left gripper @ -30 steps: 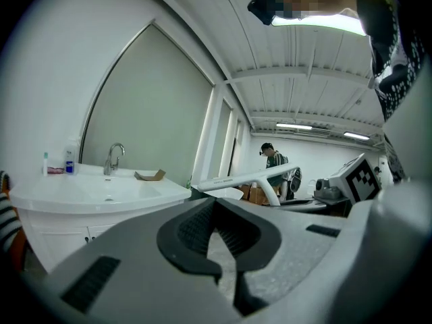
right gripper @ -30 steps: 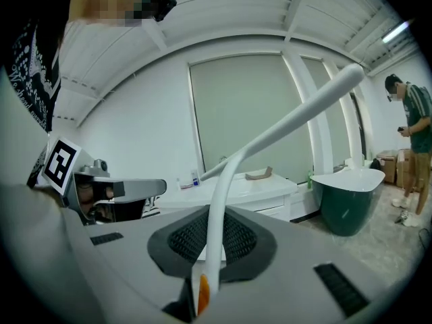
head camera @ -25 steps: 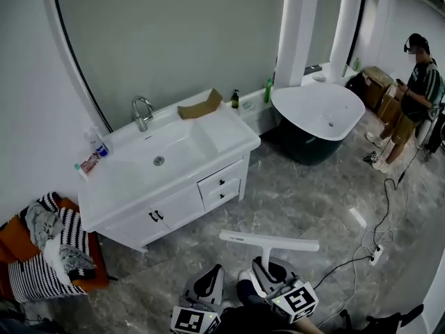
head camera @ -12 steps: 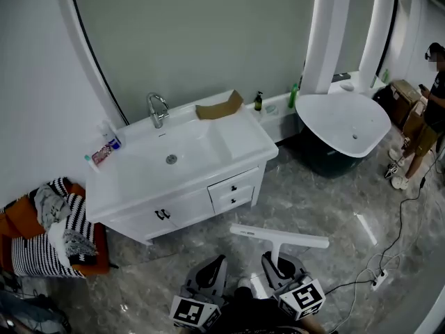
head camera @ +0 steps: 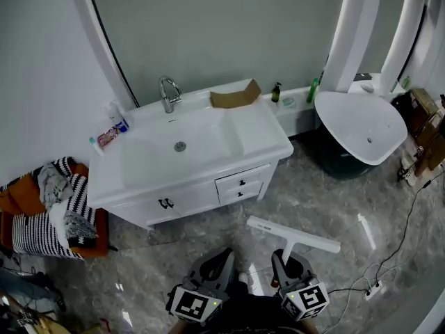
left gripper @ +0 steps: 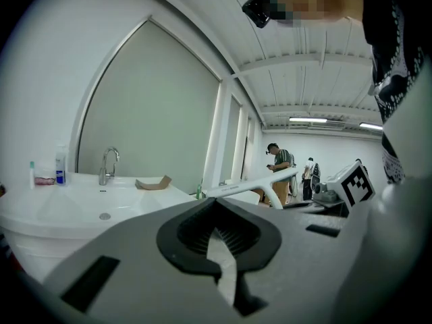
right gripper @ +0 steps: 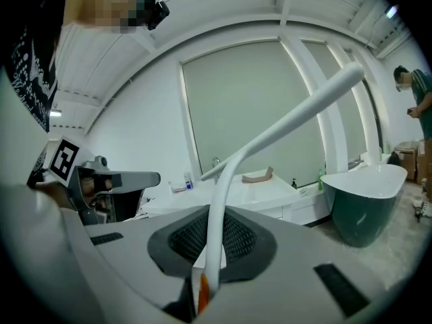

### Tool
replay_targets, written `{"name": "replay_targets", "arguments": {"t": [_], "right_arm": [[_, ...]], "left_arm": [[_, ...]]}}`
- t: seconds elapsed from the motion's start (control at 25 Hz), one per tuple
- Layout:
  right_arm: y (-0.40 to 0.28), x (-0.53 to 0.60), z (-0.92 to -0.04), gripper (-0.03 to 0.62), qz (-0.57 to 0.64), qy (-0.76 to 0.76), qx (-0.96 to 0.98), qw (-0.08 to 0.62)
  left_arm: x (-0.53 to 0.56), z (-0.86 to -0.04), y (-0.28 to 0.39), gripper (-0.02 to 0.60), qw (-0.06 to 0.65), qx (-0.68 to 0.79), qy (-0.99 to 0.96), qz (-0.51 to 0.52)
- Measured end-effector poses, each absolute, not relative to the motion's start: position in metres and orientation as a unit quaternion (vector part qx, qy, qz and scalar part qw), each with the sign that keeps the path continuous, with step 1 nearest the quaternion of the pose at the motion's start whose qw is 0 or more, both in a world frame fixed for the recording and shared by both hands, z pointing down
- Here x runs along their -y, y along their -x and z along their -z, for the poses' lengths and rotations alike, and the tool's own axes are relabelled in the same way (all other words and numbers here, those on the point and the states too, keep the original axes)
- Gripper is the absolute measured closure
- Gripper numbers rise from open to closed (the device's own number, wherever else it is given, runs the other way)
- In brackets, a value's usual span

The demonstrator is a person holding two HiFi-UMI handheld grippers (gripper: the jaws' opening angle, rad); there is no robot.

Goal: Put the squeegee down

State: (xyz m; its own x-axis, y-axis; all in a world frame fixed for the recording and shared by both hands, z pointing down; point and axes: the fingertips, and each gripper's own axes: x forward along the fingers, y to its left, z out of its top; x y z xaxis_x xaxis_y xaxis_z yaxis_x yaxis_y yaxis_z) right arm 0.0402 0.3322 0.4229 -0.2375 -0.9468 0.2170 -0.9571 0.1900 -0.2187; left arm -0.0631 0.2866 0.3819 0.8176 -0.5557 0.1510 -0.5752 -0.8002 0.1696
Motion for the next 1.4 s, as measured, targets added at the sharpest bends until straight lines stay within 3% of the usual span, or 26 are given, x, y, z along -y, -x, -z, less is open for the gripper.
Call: {"name": "replay_targets", "arguments": {"t": [0.24,0.68,1.4], "right_arm": [[-0.051,-0.292,-0.435,0.556,-0.172,-0.632,0.755,0.037],[-0.057,-0.189,-0.402,0.556,-0.164,-0.654,0.739,0.013],[-0.055,-0.130,-0.417,0.556,-0.179,-0.667,0.724,0.009]], "left_arm": [[-0.239,-0.401,0.054,0.577,0.132,0.294,-0.944,-0.068],[-0.133,-0.391,0.054,0.577,0.142,0.299,-0.939,-0.092],[-0.088,-0.385,0.036,0.577,0.099,0.242,-0.963,-0.070]]}}
